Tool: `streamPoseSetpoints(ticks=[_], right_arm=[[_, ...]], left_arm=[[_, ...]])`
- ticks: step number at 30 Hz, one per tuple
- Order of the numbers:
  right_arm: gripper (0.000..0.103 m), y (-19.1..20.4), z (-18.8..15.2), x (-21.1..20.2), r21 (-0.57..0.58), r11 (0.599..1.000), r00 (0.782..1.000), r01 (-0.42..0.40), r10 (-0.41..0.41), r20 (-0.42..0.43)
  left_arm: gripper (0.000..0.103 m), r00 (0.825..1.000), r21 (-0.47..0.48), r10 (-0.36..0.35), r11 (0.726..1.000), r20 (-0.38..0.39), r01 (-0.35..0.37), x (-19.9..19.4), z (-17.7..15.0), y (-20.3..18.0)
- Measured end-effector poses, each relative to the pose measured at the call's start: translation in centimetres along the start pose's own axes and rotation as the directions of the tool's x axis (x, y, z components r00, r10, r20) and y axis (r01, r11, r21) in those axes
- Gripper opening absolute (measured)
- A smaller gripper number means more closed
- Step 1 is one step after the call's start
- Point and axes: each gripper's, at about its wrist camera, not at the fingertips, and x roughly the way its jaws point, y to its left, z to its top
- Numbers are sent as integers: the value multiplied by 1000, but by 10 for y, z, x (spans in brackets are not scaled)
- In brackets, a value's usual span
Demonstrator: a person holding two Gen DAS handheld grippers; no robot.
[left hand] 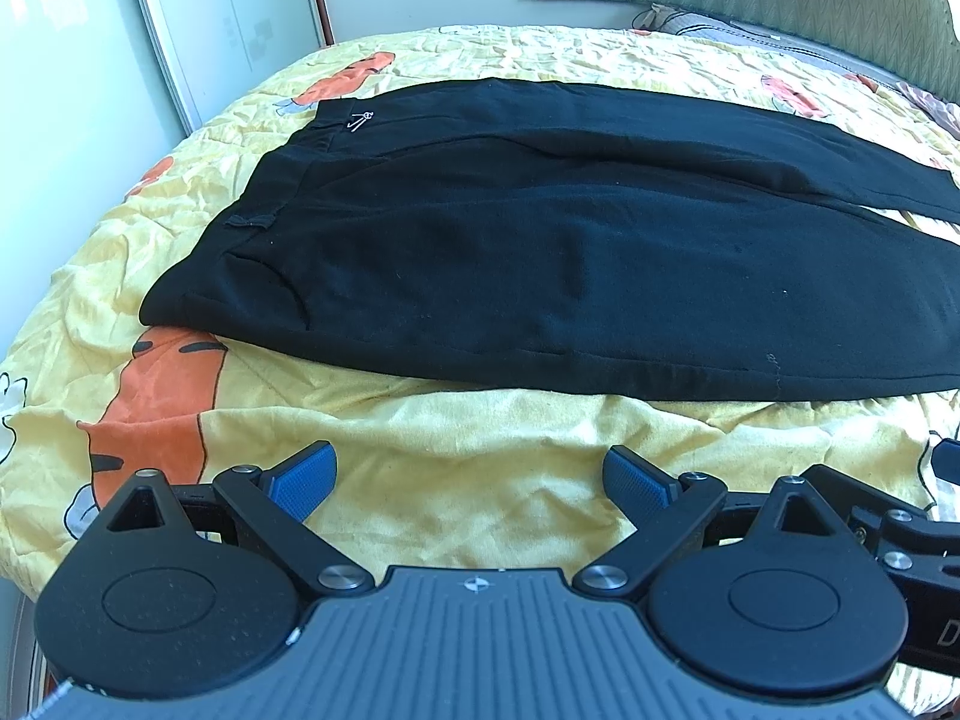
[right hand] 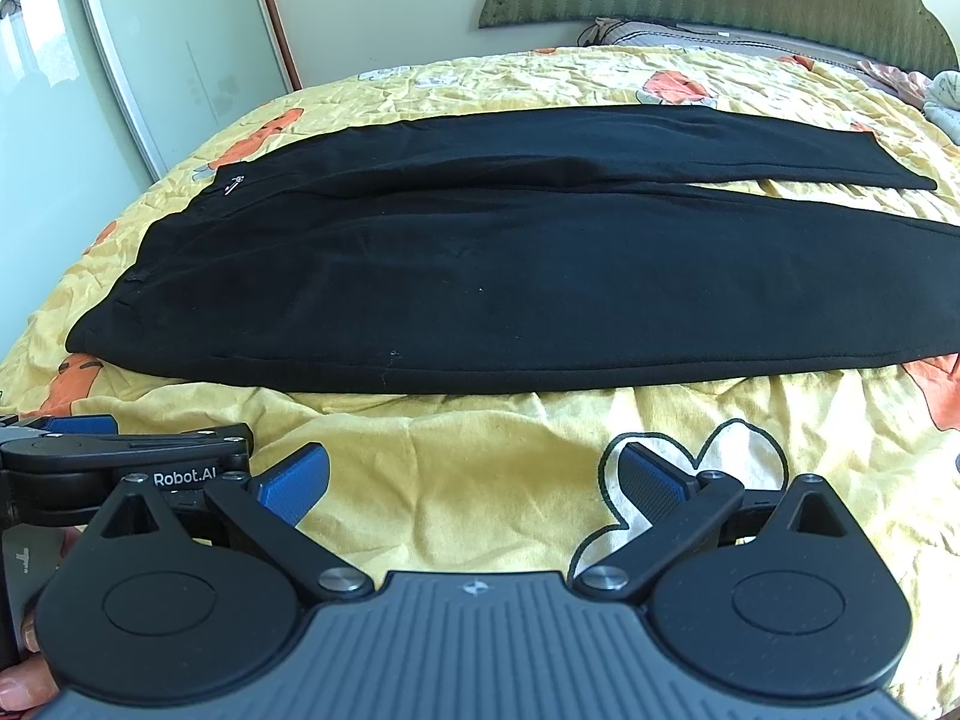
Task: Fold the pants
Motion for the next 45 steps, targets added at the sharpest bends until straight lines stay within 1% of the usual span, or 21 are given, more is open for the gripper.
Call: streamPoseSetpoints(ticks=[5, 8, 11, 13, 16, 18, 21, 24, 29, 31, 32, 34, 35, 37, 38, 39, 40, 41, 42, 43, 45], right_arm=[[103, -2, 9, 3, -3, 1000, 1000, -28, 28, 5], [103, -6, 34, 2, -60, 993, 991, -104, 108, 76], [103, -8, 73, 5, -167, 965, 954, -203, 234, 188], [103, 2, 104, 18, -300, 926, 931, -228, 298, 212], [103, 22, 151, 53, -479, 848, 920, -230, 349, 176], [103, 32, 185, 87, -528, 815, 925, -238, 356, 132], [103, 41, 231, 146, -544, 766, 912, -342, 410, 5], [103, 50, 264, 198, -532, 736, 892, -418, 443, -86], [101, 68, 304, 267, -539, 693, 865, -479, 477, -155], [87, 74, 315, 289, -517, 673, 840, -529, 501, -208], [76, 79, 319, 299, -508, 664, 830, -549, 506, -236], [68, 85, 322, 318, -502, 648, 818, -573, 495, -294], [62, 87, 323, 327, -501, 642, 814, -580, 484, -322], [50, 89, 323, 336, -512, 618, 801, -597, 493, -340], [27, 87, 325, 335, -500, 602, 782, -623, 510, -360], [17, 87, 325, 333, -493, 591, 768, -639, 524, -368], [14, 88, 322, 327, -520, 582, 778, -625, 519, -354], [9, 90, 316, 318, -572, 564, 797, -596, 505, -331], [9, 94, 308, 308, -624, 545, 817, -560, 488, -307], [9, 99, 297, 296, -689, 521, 844, -505, 464, -268], [9, 109, 272, 267, -808, 450, 882, -380, 439, -171]], left_arm=[[97, 1000, 12, 5, 1000, 17, -5, 1, 7, 3], [98, 999, -4, 9, 1000, 50, -9, 0, 19, 16], [98, 998, -33, 11, 999, 65, -9, 4, 39, 36], [98, 997, -52, 25, 998, 74, -21, 10, 57, 51], [97, 994, -71, 67, 996, 88, -61, 23, 82, 73], [96, 991, -82, 94, 993, 93, -87, 33, 100, 86], [96, 989, -105, 117, 989, 94, -107, 48, 125, 104], [95, 990, -135, 116, 985, 75, -105, 65, 147, 117], [97, 992, -142, 123, 983, 42, -116, 97, 185, 126], [97, 994, -144, 110, 984, 21, -106, 111, 200, 127], [97, 995, -150, 98, 984, 15, -94, 119, 209, 127], [97, 997, -158, 77, 984, -11, -77, 133, 223, 125], [97, 997, -169, 68, 983, -26, -71, 141, 230, 126], [96, 998, -195, 38, 980, -52, -47, 159, 245, 129], [96, 997, -215, 28, 976, -72, -43, 167, 252, 130], [95, 996, -250, 4, 968, -90, -26, 175, 259, 134], [96, 994, -289, -42, 957, -98, 12, 182, 266, 138], [95, 991, -328, -86, 944, -107, 46, 189, 273, 143], [94, 984, -380, -130, 922, -122, 75, 197, 278, 148], [94, 974, -439, -182, 892, -131, 108, 204, 283, 153], [94, 949, -533, -288, 827, -125, 181, 215, 288, 161]])
